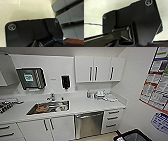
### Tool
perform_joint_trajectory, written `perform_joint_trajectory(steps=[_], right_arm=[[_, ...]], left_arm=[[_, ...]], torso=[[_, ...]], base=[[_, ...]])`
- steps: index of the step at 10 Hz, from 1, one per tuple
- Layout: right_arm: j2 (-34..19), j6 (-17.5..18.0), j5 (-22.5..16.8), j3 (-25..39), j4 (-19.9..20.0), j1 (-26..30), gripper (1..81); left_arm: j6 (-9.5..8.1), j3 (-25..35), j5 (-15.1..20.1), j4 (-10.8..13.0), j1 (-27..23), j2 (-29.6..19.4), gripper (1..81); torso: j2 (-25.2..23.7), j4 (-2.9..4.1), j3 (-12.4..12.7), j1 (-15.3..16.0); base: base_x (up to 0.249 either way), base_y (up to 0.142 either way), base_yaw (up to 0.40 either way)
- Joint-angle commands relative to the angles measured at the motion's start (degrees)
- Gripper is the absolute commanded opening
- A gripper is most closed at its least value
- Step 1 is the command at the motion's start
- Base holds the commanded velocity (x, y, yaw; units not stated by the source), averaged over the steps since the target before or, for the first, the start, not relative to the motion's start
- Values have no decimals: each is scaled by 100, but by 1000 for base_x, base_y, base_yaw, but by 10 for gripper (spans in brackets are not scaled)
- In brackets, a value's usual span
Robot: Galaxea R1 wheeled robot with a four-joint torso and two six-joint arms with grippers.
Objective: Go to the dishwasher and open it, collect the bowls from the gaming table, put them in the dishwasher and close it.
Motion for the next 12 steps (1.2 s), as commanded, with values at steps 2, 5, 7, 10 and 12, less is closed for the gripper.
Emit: perform_joint_trajectory(steps=[2, 5, 7, 10, 12], right_arm=[[-33, -16, -345, 33, -8, 246, 811], [-25, -16, -345, 33, -8, 255, 811], [-25, -16, -345, 33, -8, 263, 811], [-25, -16, -345, 33, -8, 264, 811], [-16, -16, -345, 33, -8, 264, 811]], left_arm=[[10, 77, 240, -21, -272, -55, 811], [10, 77, 240, -21, -263, -46, 811], [10, 68, 240, -21, -272, -46, 811], [10, 77, 240, -21, -264, -46, 811], [10, 77, 240, -21, -272, -46, 811]], torso=[[0, 0, 0, -2], [7, 0, -2, 9], [-2, 0, 2, -13], [-2, 0, 0, -13], [-2, 0, 0, -11]], base=[[137, 0, 0], [137, 0, 0], [125, 0, 0], [113, 0, 0], [94, 0, 0]])
